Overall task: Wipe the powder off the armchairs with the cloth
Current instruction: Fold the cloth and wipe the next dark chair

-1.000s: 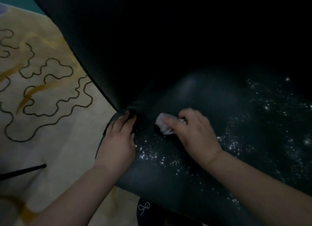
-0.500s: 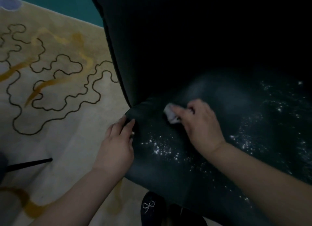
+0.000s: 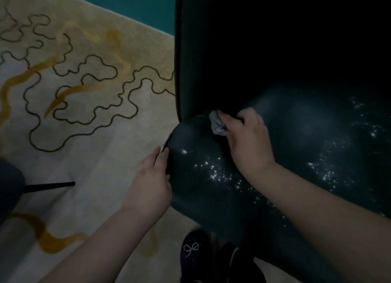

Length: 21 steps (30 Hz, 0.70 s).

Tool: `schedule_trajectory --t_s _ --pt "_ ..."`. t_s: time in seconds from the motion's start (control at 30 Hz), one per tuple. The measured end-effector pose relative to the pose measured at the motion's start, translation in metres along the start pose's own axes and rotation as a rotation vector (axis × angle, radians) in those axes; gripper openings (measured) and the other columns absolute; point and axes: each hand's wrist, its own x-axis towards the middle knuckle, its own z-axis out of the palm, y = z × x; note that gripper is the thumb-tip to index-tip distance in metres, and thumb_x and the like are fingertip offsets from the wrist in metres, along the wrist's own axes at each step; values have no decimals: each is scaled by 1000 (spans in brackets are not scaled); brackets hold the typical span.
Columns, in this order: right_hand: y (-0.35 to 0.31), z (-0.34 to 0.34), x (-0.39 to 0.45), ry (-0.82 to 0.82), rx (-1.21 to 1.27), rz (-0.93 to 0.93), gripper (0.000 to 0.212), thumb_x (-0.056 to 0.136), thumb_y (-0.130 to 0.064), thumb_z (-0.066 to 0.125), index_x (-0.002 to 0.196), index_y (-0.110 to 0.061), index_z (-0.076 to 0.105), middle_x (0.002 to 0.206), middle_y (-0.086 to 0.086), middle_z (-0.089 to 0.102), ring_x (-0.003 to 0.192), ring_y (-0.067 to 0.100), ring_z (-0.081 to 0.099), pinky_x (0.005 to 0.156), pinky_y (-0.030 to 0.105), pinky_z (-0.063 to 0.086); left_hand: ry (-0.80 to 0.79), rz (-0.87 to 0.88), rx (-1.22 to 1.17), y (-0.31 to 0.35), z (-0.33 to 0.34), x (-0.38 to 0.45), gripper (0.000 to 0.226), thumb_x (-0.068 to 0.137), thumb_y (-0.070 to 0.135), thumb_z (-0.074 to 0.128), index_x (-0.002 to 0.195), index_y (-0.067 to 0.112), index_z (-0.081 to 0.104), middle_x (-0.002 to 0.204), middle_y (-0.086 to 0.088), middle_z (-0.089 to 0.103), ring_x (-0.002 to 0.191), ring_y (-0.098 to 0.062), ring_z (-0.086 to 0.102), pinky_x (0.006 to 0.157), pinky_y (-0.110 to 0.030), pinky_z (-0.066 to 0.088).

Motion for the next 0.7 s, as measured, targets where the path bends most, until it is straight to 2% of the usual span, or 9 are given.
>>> schedule_trajectory --t_s 0.07,0.17,0.27,0.4,0.5,0.57,0.6,0.7 --pt "-30 10 4 -32 74 86 34 88 -25 63 122 -22 60 102 8 51 90 31 51 71 33 43 -9 -15 -20 0 1 -2 64 95 8 45 152 17 19 158 -6 17 143 -22 19 107 -16 7" --pt "-49 18 -29 -137 51 -215 55 74 -14 74 126 -24 59 96 11 51 80 30 50 64 34 38 -10 -13 -29 -1 1 -4 65 94 7 46 152 16 18 159 -6 16 143 -21 20 106 -13 8" --pt "-19 3 -52 -164 22 -310 62 70 -13 78 128 -26 58 95 13 52 78 31 51 63 36 44 -15 -7 -28 -1 0 -5 65 95 7 46 152 17 17 159 -5 16 143 -20 19 105 -12 6" --pt "5 -1 -7 11 -41 -49 48 85 -9 61 132 -20 57 97 18 48 84 33 48 67 33 36 -8 -11 -40 -1 1 -6 63 96 10 43 153 18 15 159 -3 15 143 -19 17 106 -13 5" --pt "-22 17 28 34 7 113 42 89 -9 56 131 -15 56 108 21 49 93 37 48 72 38 42 -8 -22 -45 -1 4 -8 63 97 11 43 153 18 14 159 -3 15 143 -19 16 109 -16 8" --pt "-43 24 17 -15 47 126 40 88 -8 57 127 -14 58 112 20 51 99 37 47 78 42 43 -6 -33 -44 1 4 -9 63 97 10 43 153 18 15 159 -3 16 143 -19 17 109 -16 8" --pt "-47 23 5 -52 71 76 41 86 -6 59 125 -15 59 111 19 52 98 36 48 78 43 44 -1 -34 -42 1 4 -9 63 96 10 43 153 18 16 158 -2 16 143 -19 17 108 -15 8" --pt "-35 10 -32 -178 46 -261 51 77 -6 68 126 -19 59 101 14 51 86 34 51 70 40 46 8 -29 -48 2 3 -10 63 95 7 44 152 17 18 158 -3 18 143 -18 18 106 -13 6"
